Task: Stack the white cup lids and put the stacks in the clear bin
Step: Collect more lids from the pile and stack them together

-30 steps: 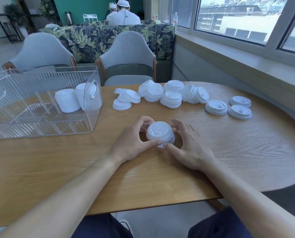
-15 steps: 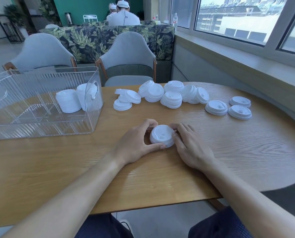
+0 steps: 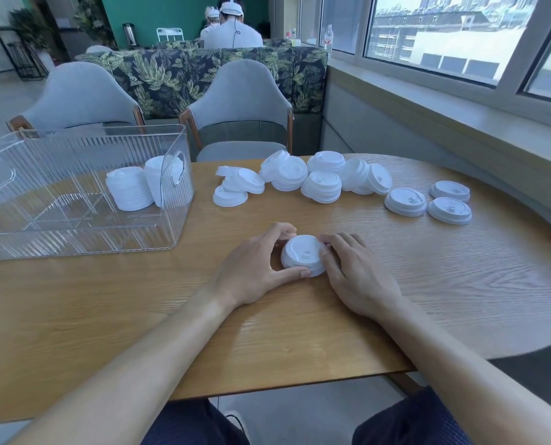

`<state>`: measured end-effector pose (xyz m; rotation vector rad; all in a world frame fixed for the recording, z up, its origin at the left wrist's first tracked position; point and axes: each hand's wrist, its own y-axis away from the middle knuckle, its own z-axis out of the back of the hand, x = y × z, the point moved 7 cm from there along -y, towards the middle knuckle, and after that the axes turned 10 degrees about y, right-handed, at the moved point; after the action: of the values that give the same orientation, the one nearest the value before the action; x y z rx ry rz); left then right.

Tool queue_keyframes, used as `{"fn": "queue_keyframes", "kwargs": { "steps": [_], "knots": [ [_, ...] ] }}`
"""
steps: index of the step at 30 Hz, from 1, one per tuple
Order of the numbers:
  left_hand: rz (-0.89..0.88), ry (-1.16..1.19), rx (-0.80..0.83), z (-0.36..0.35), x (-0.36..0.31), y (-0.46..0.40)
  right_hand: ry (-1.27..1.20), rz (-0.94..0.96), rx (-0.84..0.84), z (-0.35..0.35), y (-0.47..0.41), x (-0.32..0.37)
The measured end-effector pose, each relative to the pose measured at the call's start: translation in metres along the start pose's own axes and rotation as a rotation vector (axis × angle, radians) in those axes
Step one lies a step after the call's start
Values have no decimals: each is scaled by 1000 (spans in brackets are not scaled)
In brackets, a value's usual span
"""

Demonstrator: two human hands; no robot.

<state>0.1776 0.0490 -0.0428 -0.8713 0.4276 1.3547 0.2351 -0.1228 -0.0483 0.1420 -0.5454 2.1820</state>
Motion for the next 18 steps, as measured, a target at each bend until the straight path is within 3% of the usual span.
{"fn": "queue_keyframes", "kwargs": {
  "steps": [18],
  "knots": [
    [7,-71,42,-3,-1,0,-30,21,-63,4,0,1]
  ]
}}
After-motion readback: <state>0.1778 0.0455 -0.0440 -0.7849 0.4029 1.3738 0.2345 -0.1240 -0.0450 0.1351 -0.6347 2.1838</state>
